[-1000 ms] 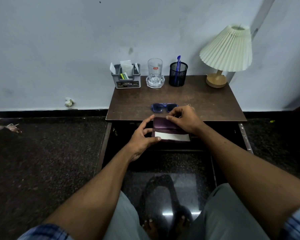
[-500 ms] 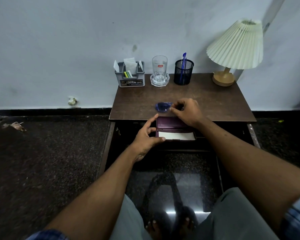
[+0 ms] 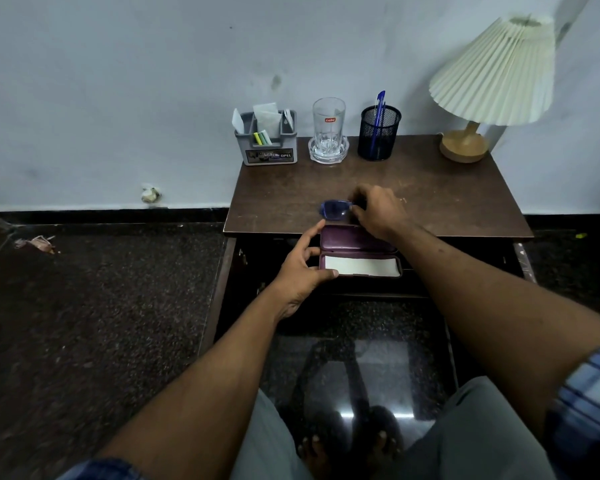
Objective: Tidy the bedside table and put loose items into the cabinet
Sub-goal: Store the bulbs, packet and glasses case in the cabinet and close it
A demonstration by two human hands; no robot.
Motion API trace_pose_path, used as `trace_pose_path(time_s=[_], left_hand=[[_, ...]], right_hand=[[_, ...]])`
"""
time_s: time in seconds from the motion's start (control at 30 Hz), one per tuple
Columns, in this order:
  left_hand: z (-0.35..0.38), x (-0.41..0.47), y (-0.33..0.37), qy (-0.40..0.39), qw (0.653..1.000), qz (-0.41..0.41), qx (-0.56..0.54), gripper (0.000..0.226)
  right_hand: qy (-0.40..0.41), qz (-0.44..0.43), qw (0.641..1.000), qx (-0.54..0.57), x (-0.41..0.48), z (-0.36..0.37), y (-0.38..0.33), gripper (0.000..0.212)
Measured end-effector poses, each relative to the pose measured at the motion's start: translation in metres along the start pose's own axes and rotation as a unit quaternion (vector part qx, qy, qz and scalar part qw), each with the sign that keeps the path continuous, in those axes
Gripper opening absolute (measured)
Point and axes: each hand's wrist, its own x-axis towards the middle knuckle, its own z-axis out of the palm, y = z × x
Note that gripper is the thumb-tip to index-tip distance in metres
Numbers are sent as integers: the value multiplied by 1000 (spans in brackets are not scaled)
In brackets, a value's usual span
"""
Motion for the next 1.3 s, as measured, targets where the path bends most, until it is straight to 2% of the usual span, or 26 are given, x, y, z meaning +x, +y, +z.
trace_pose_path(time_s=[0.3,0.43,0.63,0.73,0.9,1.1,1.3], left_hand=[[2,-3,6,13,1000,4,10,100],[3,-8,11,33,999,10,21,101],[4,-20,16,52,998,7,23,102],[6,-25,15,47,999,2,23,104],[8,-25,12,40,999,-6,32,105],[9,-20,11,43,998,-5,42,103],[11,-16,9,42,998,-4,42,102]], right_hand=[[30,-47,995,82,-12,-48,-10,10],[14,-79,988,130,-39,-58,-9,10],[-11,-102,991,91,-78,-54,-5,13],[-39,-103,991,72,-94,-41,1,6],[-52,-101,992,50,-109,-21,9,15],[-25,-137,990,-16,-110,-7,17,20],[0,-146,989,-24,-112,1,20,21]])
